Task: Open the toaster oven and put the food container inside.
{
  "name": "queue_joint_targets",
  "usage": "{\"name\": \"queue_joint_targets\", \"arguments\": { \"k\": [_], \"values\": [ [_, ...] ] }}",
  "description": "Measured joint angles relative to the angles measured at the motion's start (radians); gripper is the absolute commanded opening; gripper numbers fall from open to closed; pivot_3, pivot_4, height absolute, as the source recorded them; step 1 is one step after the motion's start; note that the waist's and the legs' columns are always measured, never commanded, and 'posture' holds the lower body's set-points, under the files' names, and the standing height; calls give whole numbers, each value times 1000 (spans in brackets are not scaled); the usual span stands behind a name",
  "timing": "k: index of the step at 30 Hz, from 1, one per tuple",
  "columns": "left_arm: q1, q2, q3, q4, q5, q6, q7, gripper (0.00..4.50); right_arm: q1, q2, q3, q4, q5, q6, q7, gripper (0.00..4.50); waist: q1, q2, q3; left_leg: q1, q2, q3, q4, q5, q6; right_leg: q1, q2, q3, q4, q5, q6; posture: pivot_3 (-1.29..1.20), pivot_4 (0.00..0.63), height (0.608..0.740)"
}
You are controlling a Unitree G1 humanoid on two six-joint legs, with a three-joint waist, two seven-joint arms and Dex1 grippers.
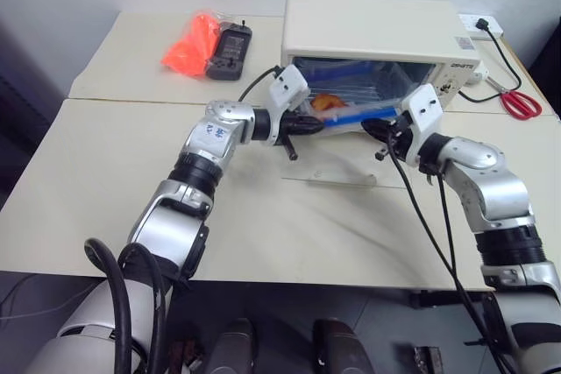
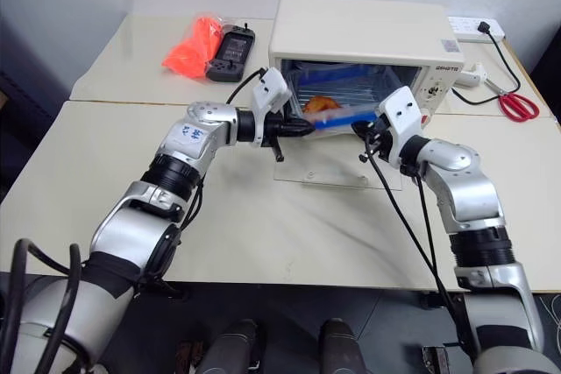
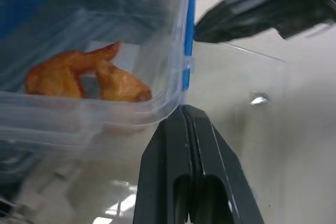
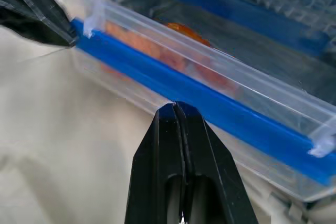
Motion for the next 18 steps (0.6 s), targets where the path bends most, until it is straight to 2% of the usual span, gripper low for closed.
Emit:
{"name": "queue_joint_targets", "arguments": {
  "k": [4, 11, 14, 18],
  "values": [
    [-51, -13, 53, 115, 26, -68, 121, 0, -48, 48, 0, 80, -46, -58, -8, 13, -4, 0, 0, 0, 0, 0, 0, 0, 0, 0, 0, 0, 0, 0, 0, 0, 150, 740],
    [-38, -21, 86, 92, 28, -66, 98, 0, -42, 55, -7, 81, -71, -79, 6, 13, -4, 0, 0, 0, 0, 0, 0, 0, 0, -1, 0, 0, 1, 0, 0, 0, 150, 740],
    [48, 2, 86, -94, -7, 21, 0, 0, 44, 8, -14, -35, -59, -46, 45, 13, -3, 0, 0, 0, 0, 0, -1, 0, 0, -1, 0, 0, 1, 0, 0, 0, 150, 740],
    [188, 101, 94, -436, -90, 231, -93, 0, 191, -87, -111, -219, 0, 60, 75, 13, -3, 0, 0, -1, 0, 0, -1, 0, -1, -2, 0, 1, 1, 0, 0, 0, 150, 740]
  ]
}}
